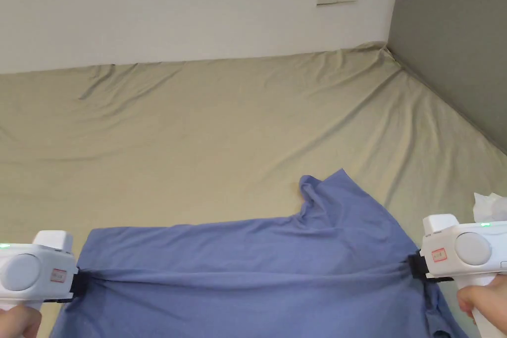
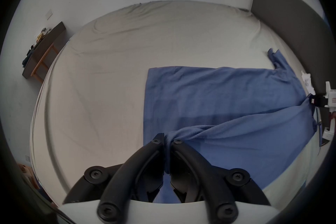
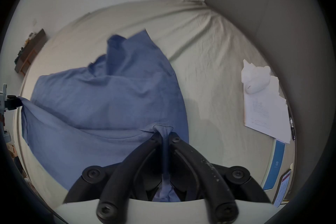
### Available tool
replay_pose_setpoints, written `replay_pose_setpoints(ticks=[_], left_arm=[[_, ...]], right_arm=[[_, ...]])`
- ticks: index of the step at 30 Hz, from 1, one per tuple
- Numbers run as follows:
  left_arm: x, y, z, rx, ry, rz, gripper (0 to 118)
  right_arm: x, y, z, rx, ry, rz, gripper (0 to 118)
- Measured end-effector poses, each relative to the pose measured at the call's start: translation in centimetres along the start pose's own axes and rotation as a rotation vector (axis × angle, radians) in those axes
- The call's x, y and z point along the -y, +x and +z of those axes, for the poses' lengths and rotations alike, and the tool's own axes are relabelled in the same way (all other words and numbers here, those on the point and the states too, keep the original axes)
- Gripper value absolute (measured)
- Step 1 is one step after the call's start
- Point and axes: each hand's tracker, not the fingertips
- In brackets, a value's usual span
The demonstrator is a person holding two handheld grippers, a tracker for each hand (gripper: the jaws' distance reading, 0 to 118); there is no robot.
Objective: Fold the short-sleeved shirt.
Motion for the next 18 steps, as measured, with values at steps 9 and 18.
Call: replay_pose_setpoints(ticks=[9,18], left_arm=[[0.3,-0.3,-4.7,-0.010,-0.077,0.034,4],[2.4,-1.9,2.0,0.087,0.212,0.164,108]], right_arm=[[-0.7,-0.1,-2.5,0.014,-0.034,0.022,9],[2.0,2.8,5.2,-0.053,0.253,-0.044,118]])
